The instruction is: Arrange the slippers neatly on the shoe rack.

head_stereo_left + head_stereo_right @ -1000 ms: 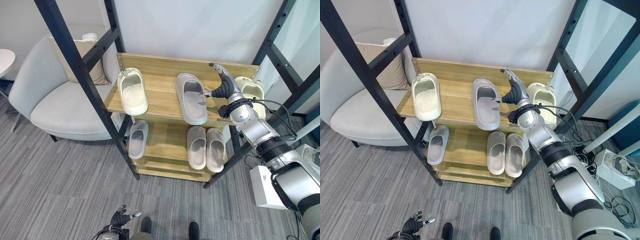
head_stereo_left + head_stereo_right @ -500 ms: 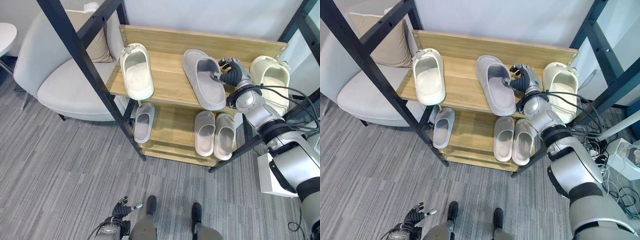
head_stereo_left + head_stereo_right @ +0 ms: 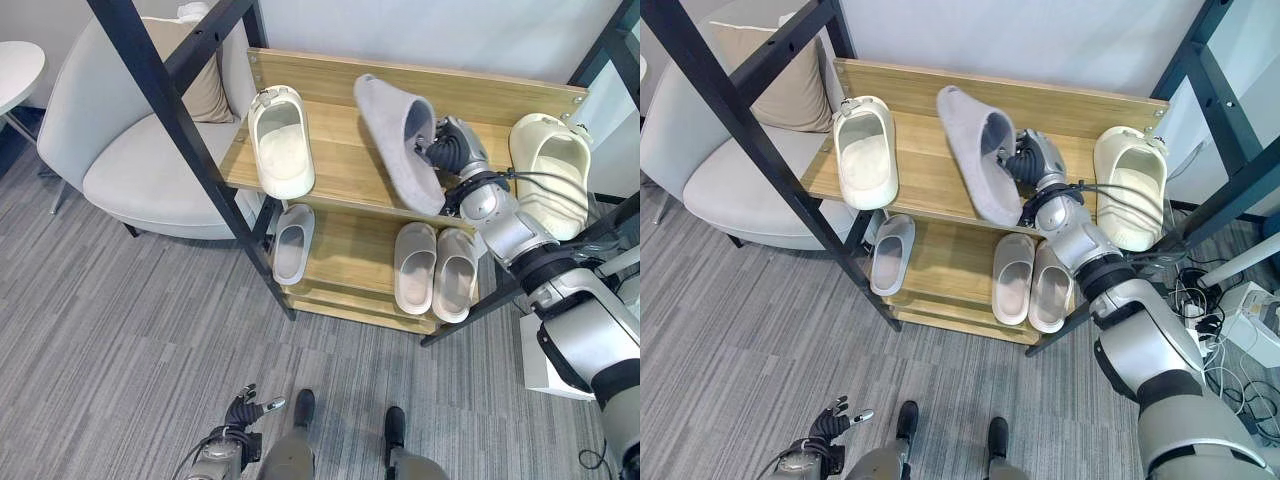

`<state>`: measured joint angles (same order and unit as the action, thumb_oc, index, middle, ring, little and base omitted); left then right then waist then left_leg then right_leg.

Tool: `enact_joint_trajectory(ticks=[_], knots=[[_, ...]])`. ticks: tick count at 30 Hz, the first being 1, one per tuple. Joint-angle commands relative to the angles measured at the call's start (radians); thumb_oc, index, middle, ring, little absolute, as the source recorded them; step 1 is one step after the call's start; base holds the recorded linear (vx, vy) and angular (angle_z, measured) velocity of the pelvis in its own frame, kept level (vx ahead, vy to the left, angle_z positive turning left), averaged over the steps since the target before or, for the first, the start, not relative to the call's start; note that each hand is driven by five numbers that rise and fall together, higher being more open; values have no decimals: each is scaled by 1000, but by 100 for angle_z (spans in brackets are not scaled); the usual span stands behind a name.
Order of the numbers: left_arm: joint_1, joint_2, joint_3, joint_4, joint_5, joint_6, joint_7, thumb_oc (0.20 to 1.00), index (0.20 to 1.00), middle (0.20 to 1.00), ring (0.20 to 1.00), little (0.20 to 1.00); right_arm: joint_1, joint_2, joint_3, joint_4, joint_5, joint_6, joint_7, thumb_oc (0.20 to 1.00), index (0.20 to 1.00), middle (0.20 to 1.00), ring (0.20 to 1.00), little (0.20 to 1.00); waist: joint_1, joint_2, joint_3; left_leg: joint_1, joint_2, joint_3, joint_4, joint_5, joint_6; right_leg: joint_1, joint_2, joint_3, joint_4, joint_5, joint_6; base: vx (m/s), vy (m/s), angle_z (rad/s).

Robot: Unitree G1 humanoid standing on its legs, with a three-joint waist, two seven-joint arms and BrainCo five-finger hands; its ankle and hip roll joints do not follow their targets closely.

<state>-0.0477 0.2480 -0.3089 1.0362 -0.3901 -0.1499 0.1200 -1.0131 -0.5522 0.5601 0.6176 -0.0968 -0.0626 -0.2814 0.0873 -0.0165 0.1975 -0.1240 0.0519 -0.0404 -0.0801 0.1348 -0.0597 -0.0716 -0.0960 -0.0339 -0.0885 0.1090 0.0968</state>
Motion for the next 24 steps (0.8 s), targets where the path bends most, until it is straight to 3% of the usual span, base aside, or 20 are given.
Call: enact_joint_trajectory(ticks=[1,7,14,18,24], knots=[[-38,20,7,40,31,-9,0,1000,1000,1000,1000,1000,23,-71,-93,-144,6,-60,-23,200,200,200,200,200,7,-50,9,110,-52,29,9,-130,41,116,-22,43,1,-136,20,36,-29,1],[-10,7,36,43,65,3,-10,1000,1000,1000,1000,1000,225,-113,-240,-414,-1,-102,-20,200,200,200,200,200,-18,-32,-14,146,-48,34,-5,-127,37,143,-17,37,1,-143,17,10,-10,-1],[22,-1,62,38,95,13,-14,1000,1000,1000,1000,1000,430,-78,-370,-698,43,-166,16,200,200,200,200,200,-33,-17,-31,165,-45,31,-7,-128,34,160,-15,30,1,-149,15,5,-10,-1],[40,-9,75,41,113,19,-13,1000,1000,1000,1000,1000,511,-38,-339,-911,103,-212,111,200,200,200,200,200,-43,-9,-35,166,-44,35,-7,-127,30,161,-13,25,1,-151,14,0,0,0],[56,-20,79,46,123,19,-4,1000,1000,1000,1000,1000,525,7,-223,-1001,146,-224,189,200,200,200,200,200,-42,-5,-27,163,-41,37,-7,-123,26,160,-10,20,1,-155,10,0,0,0]])
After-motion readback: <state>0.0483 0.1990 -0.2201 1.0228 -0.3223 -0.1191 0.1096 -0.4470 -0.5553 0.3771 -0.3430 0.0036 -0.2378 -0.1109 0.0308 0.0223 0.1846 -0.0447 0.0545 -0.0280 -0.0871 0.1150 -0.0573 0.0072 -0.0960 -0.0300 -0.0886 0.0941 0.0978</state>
